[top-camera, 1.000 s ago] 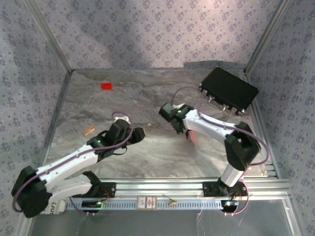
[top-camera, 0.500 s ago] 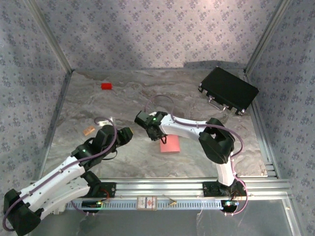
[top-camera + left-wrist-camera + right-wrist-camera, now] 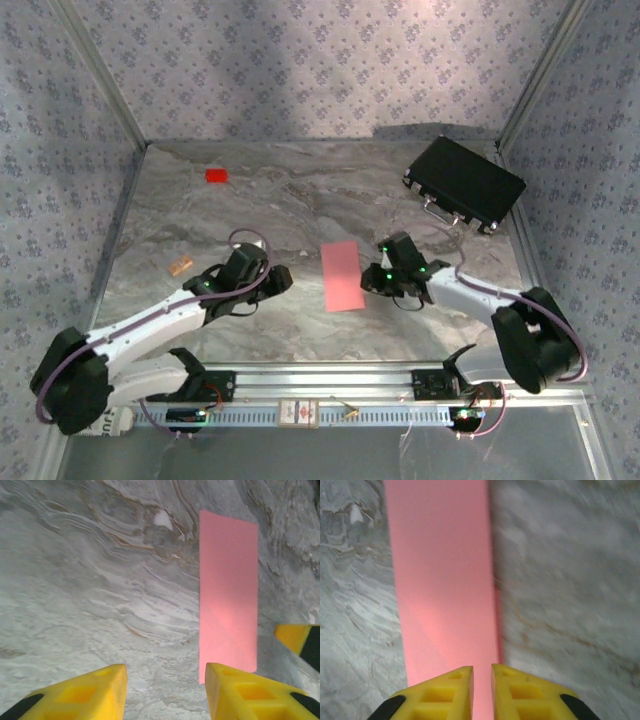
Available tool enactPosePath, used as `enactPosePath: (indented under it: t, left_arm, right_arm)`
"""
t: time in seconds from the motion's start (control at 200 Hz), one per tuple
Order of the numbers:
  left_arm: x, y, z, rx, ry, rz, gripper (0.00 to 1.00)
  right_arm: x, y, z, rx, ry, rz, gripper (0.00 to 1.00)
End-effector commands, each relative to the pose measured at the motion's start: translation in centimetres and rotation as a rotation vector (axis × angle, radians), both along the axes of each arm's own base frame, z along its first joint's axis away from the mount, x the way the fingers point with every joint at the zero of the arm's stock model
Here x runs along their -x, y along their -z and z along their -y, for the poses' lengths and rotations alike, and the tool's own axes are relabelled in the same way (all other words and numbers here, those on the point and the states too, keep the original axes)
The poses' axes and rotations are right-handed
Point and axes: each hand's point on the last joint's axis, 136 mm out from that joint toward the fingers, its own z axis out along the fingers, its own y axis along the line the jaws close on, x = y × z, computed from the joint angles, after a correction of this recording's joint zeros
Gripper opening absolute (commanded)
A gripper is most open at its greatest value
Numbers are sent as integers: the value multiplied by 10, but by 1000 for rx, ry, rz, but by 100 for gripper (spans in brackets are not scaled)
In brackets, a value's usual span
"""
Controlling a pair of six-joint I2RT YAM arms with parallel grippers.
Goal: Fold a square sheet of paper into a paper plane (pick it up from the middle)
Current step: Turn over the paper at the center of the table, then third fold the triangle at the center of the table.
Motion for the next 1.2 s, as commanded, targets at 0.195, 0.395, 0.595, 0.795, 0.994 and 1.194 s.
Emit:
enactPosePath:
  t: [0.195,0.395,0.595,0.795,0.994,1.194]
  left_arm:
    - [-8,-8,50,130,135,-52,44]
    - [-8,4,67,161,169,-114,44]
    - [-7,16,72,154,180,-152,44]
    - [-7,24,82,161,210,-192,44]
    - [-10,34,94,175,224,-237,45]
    - [-14,44,107,186,238,-276,44]
  right_arm:
    - [5,-16,-21,-316,-50,-29,15]
    - [3,-11,-32,-360,-86,-65,13]
    - [6,10,-30,-321,-80,-129,10]
    - [22,47,-13,-212,-37,-227,6]
    - [26,54,-7,-186,-21,-241,6]
    - [24,55,-5,-166,-8,-249,6]
